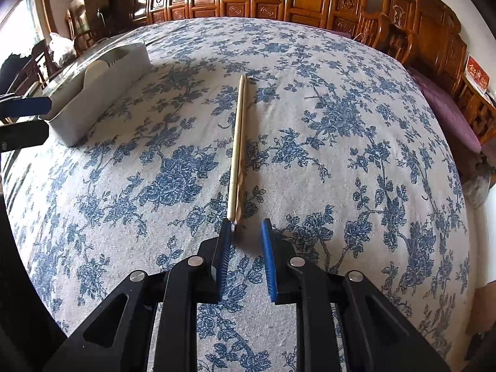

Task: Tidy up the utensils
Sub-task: 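Move the right gripper to a wooden chopstick lying on the cloth, then close the right gripper on the wooden chopstick and lift it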

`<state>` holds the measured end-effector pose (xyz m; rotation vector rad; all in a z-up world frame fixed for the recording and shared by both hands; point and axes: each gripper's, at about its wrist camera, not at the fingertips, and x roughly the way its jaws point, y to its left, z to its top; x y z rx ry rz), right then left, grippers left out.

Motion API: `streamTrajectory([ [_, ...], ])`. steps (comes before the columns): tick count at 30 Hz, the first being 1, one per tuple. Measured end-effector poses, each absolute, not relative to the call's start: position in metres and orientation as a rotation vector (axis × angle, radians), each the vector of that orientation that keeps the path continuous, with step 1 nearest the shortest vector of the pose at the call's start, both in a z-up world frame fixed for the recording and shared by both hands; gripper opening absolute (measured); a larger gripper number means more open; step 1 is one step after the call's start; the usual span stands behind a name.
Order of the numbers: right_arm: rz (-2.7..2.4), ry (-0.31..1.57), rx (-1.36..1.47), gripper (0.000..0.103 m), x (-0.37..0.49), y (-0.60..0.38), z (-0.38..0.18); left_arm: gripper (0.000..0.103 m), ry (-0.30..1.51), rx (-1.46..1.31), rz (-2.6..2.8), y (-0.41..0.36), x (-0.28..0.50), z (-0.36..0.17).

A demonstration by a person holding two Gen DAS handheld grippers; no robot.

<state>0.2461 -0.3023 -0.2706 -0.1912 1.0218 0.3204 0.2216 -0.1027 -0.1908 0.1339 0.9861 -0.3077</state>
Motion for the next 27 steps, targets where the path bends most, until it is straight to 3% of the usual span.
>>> streamTrajectory([
  [15, 0.329, 0.971, -0.205, 0.020, 0.258, -0.305, -0.273, 0.070, 1.010, 0.168, -0.328, -0.133, 0.226, -0.203],
  [18, 0.348, 0.977, -0.199, 0.006, 0.260, -0.307, -0.272, 0.070, 1.012, 0.176, -0.332, -0.141, 0.229, -0.204],
  [27, 0.291, 0.970, -0.150, 0.006, 0.265, -0.335, -0.262, 0.070, 1.024, 0.175, -0.339, -0.172, 0.244, -0.214],
])
